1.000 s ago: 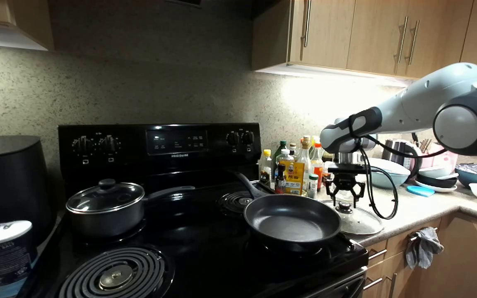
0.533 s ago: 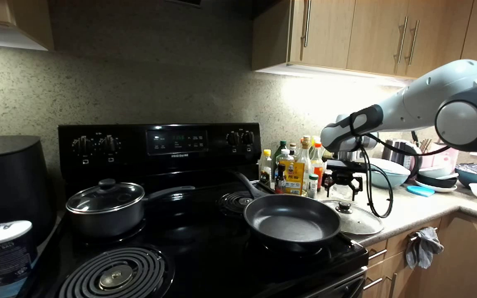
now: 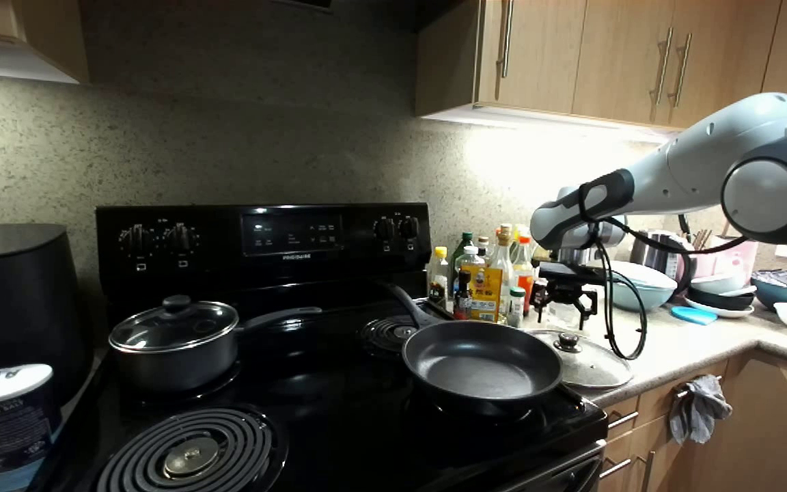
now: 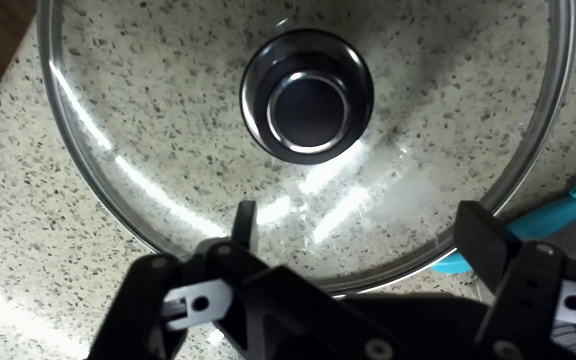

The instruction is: Put the lid on the pan.

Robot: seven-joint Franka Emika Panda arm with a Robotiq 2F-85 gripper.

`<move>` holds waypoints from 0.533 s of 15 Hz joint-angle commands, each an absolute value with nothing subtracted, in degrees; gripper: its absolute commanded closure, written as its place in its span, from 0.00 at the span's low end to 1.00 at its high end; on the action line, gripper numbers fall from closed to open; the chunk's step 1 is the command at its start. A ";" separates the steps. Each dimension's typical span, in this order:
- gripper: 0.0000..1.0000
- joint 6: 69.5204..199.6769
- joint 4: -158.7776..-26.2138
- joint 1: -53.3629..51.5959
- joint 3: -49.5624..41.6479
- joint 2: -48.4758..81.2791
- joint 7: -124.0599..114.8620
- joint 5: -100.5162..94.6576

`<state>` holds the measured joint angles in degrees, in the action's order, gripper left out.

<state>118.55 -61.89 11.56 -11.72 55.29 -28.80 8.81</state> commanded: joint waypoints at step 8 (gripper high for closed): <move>0.00 130.61 -76.60 10.44 -11.69 49.46 -21.05 5.11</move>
<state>125.26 -68.01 10.61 -11.82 54.20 -24.67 5.77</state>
